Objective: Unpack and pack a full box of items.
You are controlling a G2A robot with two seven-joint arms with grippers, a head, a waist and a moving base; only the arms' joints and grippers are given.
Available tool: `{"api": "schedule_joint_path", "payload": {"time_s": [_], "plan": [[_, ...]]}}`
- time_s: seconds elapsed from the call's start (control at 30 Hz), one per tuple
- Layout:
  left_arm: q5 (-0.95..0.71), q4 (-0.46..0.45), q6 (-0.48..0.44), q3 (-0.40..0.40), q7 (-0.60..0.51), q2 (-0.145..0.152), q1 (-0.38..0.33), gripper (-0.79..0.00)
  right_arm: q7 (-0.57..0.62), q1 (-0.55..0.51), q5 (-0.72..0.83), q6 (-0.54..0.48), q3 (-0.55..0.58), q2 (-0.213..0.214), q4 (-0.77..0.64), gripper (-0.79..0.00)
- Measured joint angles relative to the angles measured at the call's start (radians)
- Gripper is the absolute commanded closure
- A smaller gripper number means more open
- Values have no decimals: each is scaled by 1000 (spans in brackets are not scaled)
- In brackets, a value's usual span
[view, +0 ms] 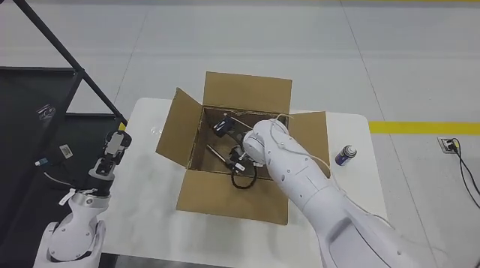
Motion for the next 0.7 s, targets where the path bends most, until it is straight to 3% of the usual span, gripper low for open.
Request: {"api": "schedule_joint_path", "payload": {"time_s": [0.4, 0.7], "plan": [[0, -18, -1, 13, 25, 0, 18, -785, -41, -10, 33, 7, 11, -24, 59, -785], [1, -22, -4, 18, 30, 2, 19, -785, -101, -12, 50, 100, 20, -45, 105, -785]]}}
